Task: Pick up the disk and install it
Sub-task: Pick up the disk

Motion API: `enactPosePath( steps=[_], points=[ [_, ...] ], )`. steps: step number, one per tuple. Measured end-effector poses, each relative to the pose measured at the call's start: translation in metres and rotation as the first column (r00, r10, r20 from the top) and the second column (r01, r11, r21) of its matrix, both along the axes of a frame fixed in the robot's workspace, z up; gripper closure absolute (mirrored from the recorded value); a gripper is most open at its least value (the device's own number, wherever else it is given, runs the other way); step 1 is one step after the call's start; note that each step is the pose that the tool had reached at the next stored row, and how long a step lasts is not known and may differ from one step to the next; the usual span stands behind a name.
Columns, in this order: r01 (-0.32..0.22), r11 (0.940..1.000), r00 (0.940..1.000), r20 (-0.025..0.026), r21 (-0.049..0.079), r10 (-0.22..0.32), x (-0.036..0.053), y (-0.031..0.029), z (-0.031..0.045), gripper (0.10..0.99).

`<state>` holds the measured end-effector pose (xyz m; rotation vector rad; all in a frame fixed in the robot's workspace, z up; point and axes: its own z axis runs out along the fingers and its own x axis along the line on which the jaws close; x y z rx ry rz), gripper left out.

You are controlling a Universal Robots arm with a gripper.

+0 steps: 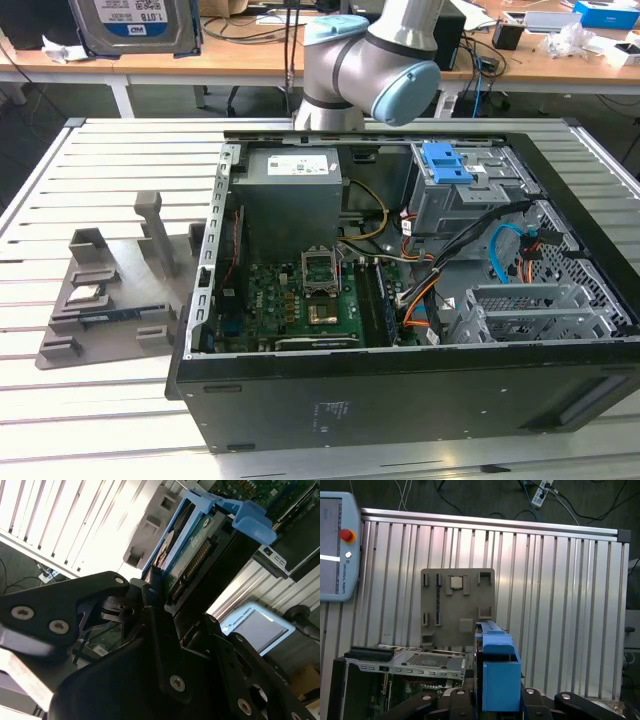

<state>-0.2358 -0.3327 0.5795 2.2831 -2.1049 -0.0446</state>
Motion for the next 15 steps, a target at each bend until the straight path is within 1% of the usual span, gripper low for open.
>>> enactPosePath(
  steps=[1, 5, 7, 8, 10, 14, 15],
  points=[
    [0.000, 1.0000, 1.0000, 0.0001, 0.000, 0.000, 0.0048, 0.0000, 0.0000, 0.722],
    [0.000, 1.0000, 1.0000, 0.0001, 0.000, 0.000, 0.0166, 0.0000, 0.0000, 0.722],
    [0.000, 1.0000, 1.0000, 0.0000, 0.000, 0.000, 0.0245, 0.0000, 0.0000, 0.722],
    [0.000, 1.0000, 1.0000, 0.0000, 0.000, 0.000, 0.0271, 0.0000, 0.0000, 0.722],
    [0.000, 1.0000, 1.0000, 0.0000, 0.000, 0.000, 0.0369, 0.0000, 0.0000, 0.722],
    [0.000, 1.0000, 1.0000, 0.0001, 0.000, 0.000, 0.0496, 0.0000, 0.0000, 0.722],
    [0.000, 1.0000, 1.0000, 0.0001, 0.000, 0.000, 0.0543, 0.0000, 0.0000, 0.722]
  ],
)
